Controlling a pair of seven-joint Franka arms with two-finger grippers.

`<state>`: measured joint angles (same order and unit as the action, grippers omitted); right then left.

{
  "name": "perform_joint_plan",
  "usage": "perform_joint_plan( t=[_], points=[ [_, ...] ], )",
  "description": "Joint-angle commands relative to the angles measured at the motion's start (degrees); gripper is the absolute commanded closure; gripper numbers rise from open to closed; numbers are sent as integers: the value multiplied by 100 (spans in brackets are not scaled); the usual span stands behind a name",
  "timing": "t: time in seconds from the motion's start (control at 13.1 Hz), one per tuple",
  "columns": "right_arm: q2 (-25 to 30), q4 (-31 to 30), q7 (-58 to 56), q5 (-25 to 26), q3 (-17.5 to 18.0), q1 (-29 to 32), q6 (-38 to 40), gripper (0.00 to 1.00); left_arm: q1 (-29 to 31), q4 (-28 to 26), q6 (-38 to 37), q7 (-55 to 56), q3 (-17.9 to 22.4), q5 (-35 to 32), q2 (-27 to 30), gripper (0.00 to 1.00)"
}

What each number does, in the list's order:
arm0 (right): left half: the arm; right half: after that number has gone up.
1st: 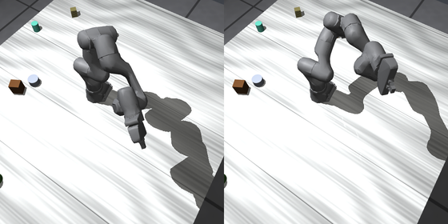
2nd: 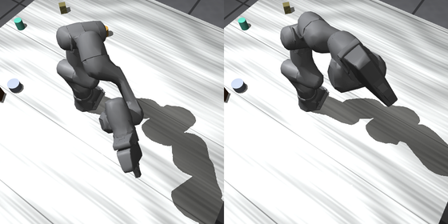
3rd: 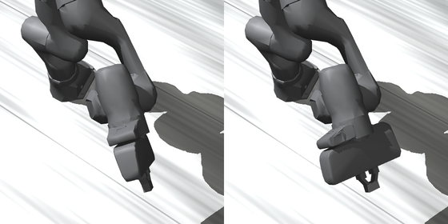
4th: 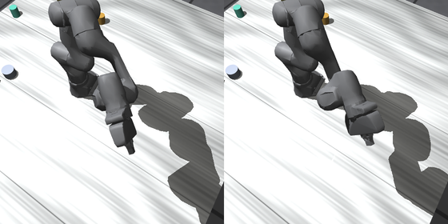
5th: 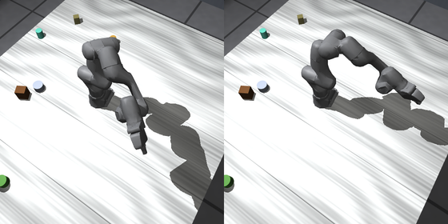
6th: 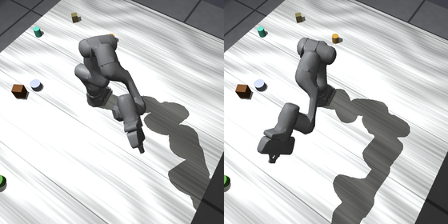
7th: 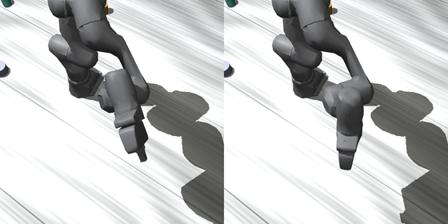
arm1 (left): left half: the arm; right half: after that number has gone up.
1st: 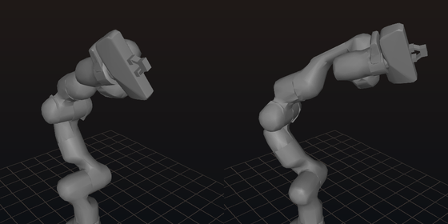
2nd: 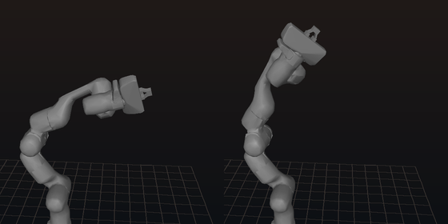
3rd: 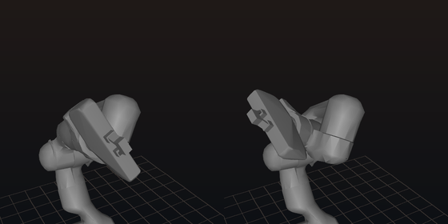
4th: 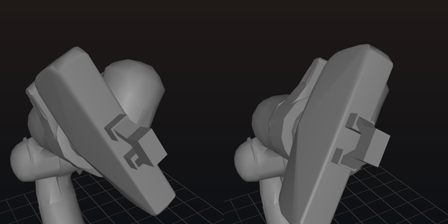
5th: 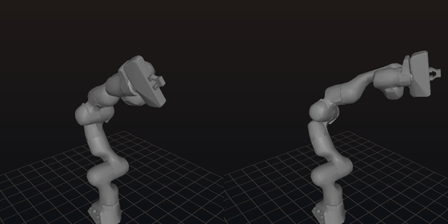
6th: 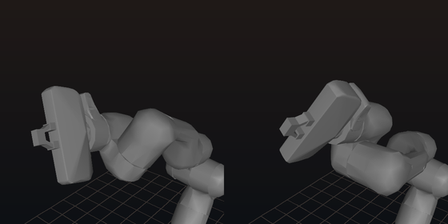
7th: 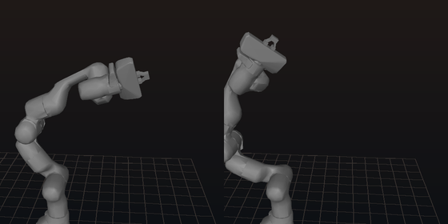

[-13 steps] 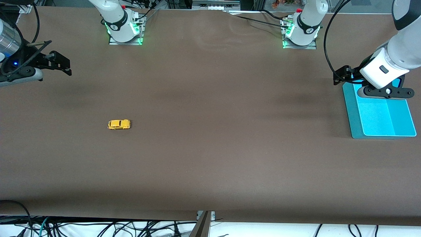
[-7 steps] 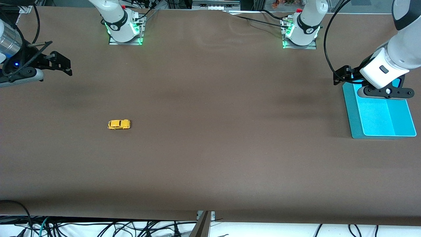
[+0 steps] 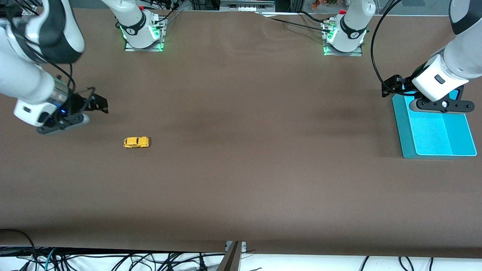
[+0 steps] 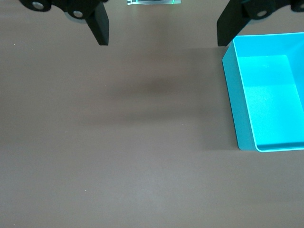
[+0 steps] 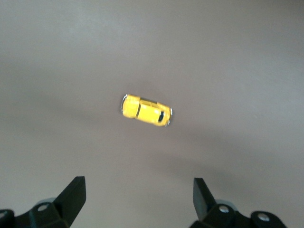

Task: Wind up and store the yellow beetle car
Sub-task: 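Reach the right gripper down over the yellow beetle car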

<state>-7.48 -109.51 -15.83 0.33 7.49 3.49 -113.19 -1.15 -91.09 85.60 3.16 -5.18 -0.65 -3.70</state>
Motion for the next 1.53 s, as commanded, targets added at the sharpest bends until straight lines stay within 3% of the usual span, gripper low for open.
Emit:
perform_joint_plan(
  t=[0.0,0.23,0.76,1.07,1.45],
  points=[
    [-332,-630,-611,-77,165,-15,-1175,0,-8,180,-122,45,8,57,-78,0],
    [-728,-1045,-1953,-15,183,-24,-2118,0,-8,180,-122,45,8,57,-78,0],
    [-1581,-1028,-5788,-15,183,-15,-3059,0,-8,180,-122,45,8,65,-78,0],
    [-1818,-1046,-6607,-50,183,-15,-3148,0,-8,180,-122,45,8,57,-78,0],
    [-1880,-1090,-6810,-59,165,3,-3236,6,-8,180,-122,45,8,65,-78,0]
  ],
)
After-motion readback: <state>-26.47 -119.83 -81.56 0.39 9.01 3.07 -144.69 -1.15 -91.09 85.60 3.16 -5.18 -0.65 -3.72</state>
